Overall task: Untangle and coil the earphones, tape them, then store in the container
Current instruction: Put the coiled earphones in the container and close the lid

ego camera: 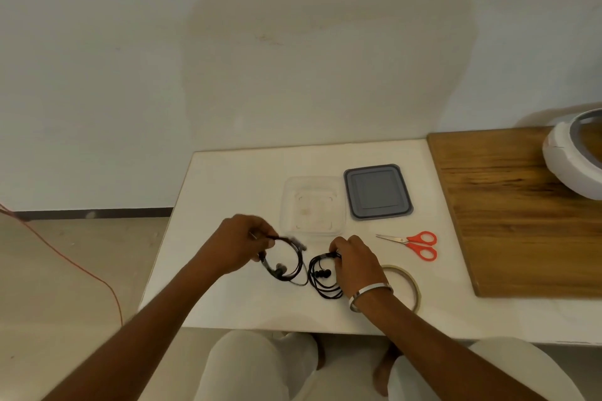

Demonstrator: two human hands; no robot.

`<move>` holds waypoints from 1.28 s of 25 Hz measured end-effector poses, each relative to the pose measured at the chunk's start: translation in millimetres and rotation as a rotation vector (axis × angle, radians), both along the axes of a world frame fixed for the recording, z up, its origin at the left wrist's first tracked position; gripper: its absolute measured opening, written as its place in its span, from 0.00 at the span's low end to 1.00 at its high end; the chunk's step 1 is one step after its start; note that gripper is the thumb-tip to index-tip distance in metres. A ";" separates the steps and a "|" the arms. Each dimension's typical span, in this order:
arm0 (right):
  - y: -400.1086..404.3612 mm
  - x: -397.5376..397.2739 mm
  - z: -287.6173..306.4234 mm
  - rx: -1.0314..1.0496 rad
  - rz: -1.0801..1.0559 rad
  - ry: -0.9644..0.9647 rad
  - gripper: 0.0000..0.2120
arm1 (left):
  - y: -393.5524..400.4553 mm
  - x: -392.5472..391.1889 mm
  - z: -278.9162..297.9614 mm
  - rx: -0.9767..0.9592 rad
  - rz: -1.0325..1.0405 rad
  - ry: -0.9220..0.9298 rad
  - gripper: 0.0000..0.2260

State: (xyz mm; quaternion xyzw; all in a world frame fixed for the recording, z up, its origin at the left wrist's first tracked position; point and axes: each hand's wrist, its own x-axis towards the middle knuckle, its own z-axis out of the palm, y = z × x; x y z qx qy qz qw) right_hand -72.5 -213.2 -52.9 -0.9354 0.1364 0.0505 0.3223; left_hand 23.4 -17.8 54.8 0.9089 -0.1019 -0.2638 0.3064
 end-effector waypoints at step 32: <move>-46.1 1.4 34.5 0.254 0.164 -0.027 0.09 | -77.3 34.7 -50.3 0.022 0.111 -0.245 0.08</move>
